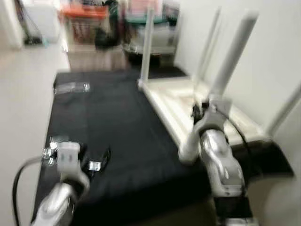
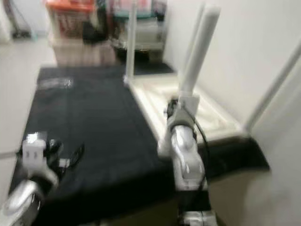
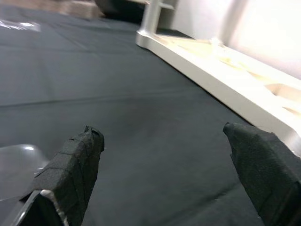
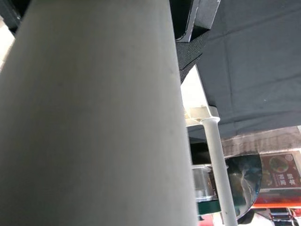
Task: Building children table
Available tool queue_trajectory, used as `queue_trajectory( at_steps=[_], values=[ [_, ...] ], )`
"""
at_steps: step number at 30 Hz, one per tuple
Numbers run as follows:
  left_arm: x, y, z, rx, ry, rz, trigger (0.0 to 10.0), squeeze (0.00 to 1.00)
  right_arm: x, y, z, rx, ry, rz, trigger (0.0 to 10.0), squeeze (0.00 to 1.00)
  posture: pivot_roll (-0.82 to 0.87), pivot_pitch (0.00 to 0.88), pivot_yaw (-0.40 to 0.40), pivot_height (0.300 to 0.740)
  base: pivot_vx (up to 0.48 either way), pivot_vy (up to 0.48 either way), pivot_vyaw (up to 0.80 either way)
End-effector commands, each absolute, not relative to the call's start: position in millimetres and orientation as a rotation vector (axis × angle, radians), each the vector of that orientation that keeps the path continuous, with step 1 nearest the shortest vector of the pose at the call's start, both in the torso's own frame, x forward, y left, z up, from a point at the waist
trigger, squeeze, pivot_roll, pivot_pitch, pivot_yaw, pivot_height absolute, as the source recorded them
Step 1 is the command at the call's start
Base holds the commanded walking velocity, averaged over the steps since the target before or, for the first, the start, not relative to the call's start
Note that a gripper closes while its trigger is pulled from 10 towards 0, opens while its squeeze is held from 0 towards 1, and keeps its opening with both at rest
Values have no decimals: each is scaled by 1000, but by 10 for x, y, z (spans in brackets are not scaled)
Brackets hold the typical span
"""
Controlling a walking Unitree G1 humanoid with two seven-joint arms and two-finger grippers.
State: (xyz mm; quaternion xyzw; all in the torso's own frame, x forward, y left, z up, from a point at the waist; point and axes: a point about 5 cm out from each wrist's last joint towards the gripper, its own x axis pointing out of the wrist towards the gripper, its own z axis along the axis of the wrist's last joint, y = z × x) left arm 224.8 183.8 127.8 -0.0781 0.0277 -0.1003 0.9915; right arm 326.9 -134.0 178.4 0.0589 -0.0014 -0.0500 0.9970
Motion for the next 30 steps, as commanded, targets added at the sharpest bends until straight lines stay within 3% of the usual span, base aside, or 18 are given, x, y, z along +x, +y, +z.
queue_trajectory(
  at_steps=[1,30],
  values=[
    [2255,1811,1260,-155,64,-214,10000,0,3215,-1359,1371,115,185,-108,10000,0,91,0,-107,740,0,0,0],
    [2263,1798,1249,-148,68,-225,10000,0,3220,-1294,1373,107,179,-42,10000,0,90,0,-105,740,0,0,0]
  ],
)
